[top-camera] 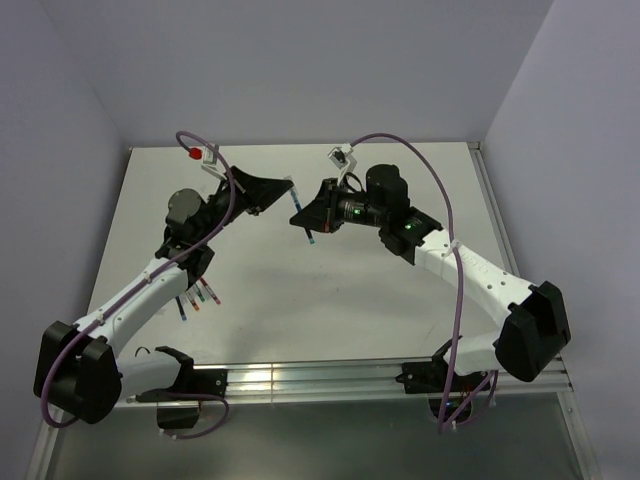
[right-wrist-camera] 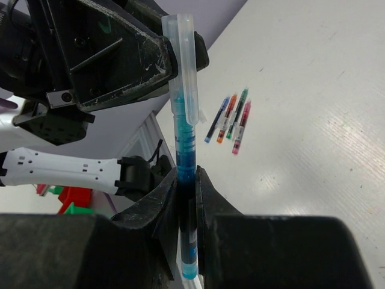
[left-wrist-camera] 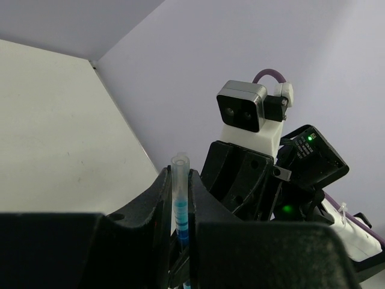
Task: Insert the pens into the pen caps
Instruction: Insert the pen cap onto the pen.
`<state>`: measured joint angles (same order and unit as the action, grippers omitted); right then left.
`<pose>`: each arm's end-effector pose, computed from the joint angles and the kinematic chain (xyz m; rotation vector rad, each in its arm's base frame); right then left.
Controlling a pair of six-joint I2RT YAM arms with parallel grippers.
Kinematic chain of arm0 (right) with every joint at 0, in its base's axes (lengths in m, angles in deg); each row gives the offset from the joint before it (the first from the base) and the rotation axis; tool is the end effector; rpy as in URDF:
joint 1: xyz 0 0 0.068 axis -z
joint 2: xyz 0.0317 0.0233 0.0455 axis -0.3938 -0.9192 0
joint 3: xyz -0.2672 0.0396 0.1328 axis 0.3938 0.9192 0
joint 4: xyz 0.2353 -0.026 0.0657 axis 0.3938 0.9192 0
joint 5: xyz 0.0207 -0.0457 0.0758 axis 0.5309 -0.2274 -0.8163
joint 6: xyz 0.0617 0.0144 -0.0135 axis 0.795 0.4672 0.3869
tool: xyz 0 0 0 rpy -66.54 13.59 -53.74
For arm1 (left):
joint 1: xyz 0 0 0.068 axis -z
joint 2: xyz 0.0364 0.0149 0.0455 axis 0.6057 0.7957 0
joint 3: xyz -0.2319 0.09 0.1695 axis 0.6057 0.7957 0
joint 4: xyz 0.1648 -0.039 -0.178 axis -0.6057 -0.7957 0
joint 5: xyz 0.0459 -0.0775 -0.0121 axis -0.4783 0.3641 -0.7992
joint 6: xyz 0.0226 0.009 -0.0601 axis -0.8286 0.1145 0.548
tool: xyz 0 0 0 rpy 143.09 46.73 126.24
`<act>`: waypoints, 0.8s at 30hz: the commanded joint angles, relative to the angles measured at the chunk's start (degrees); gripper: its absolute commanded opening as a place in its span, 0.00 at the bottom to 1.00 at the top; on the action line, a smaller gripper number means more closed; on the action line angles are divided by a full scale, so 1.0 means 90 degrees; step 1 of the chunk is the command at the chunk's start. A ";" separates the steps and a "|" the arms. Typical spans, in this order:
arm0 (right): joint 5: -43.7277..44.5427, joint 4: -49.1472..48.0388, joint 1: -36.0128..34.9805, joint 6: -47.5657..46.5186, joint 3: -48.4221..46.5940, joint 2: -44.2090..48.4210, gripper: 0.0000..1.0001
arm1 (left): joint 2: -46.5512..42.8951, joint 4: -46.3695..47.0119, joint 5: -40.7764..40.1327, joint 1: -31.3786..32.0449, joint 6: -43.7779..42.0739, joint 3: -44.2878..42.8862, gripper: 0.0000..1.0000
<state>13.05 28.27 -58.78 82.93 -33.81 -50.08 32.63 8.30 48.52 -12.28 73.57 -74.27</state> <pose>0.2304 0.2004 0.3801 -0.5011 1.8637 1.3974 0.2278 -0.1291 0.3820 -0.0810 1.5436 -1.5165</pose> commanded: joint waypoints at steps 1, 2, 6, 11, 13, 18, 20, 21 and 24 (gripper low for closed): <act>0.1006 -0.0300 0.0273 -0.0290 -0.0011 0.0239 0.00 | -0.0159 -0.0090 0.0643 0.0192 -0.0243 -0.0128 0.00; 0.1025 -0.0261 0.0273 -0.0348 -0.0021 0.0258 0.00 | -0.0149 -0.0197 0.0643 0.0221 -0.0282 -0.0186 0.00; 0.1220 -0.0134 0.0273 -0.0534 -0.0050 0.0327 0.00 | -0.0071 -0.0295 0.0653 0.0348 -0.0351 -0.0265 0.00; 0.1387 -0.0037 0.0273 -0.0681 -0.0069 0.0434 0.00 | 0.0026 -0.0520 0.0663 0.0552 -0.0652 -0.0411 0.00; 0.1416 0.0022 0.0283 -0.0730 -0.0109 0.0434 0.00 | 0.0046 -0.0676 0.0643 0.0631 -0.0761 -0.0460 0.00; 0.1455 0.0003 0.0303 -0.0749 -0.0079 0.0483 0.00 | -0.0003 -0.0735 0.0682 0.0748 -0.0878 -0.0295 0.00; 0.1465 0.0022 0.0303 -0.0749 -0.0089 0.0474 0.00 | -0.0042 -0.0716 0.0682 0.0787 -0.0869 -0.0188 0.00; 0.1494 0.0032 0.0312 -0.0740 -0.0108 0.0493 0.00 | -0.0061 -0.0706 0.0711 0.0787 -0.0859 -0.0158 0.00; 0.1553 0.0052 0.0312 -0.0779 -0.0108 0.0503 0.00 | -0.0090 -0.0676 0.0731 0.0836 -0.0810 -0.0089 0.00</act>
<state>17.18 34.79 -58.65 76.17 -33.81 -47.08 33.17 4.23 45.29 -8.09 66.99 -76.58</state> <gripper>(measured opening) 0.176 0.157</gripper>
